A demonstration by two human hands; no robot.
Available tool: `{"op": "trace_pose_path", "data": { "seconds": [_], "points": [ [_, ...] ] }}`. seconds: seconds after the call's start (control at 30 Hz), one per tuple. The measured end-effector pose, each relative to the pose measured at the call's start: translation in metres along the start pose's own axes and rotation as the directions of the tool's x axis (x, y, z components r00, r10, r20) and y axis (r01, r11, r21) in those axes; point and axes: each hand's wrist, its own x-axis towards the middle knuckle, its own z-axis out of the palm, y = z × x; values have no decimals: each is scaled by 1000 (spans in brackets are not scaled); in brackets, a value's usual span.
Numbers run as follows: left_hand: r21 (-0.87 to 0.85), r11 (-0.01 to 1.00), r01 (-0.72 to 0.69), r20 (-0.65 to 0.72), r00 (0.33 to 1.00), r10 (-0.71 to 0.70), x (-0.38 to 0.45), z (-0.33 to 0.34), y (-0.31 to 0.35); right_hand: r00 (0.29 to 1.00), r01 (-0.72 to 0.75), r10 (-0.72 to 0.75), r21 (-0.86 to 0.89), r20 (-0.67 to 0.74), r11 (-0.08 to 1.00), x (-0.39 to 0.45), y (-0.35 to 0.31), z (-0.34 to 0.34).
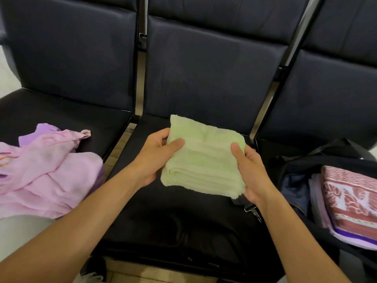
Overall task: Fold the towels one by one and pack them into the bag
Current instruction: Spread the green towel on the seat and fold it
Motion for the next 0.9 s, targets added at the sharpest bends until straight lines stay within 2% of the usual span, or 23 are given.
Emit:
{"op": "trace_pose_path", "data": {
  "seconds": [0.17, 0.4, 0.63, 0.9],
  "points": [
    [-33, 998, 45, 52, 998, -43, 0, 2, -3, 999, 38, -39, -55, -4, 998, 1, 1, -4],
    [-80, 989, 122, 110, 988, -113, 0, 6, -5, 998, -51, 53, -52, 45, 997, 0, -3, -14],
    [-42, 992, 120, 146, 983, -113, -6, 25, -12, 998, 60, -62, -168, -5, 984, -10, 5, -37],
    [39, 997, 72, 214, 974, -79, -27, 65, -19, 991, 124, -132, -216, -19, 968, -35, 8, -85]
  ]
}}
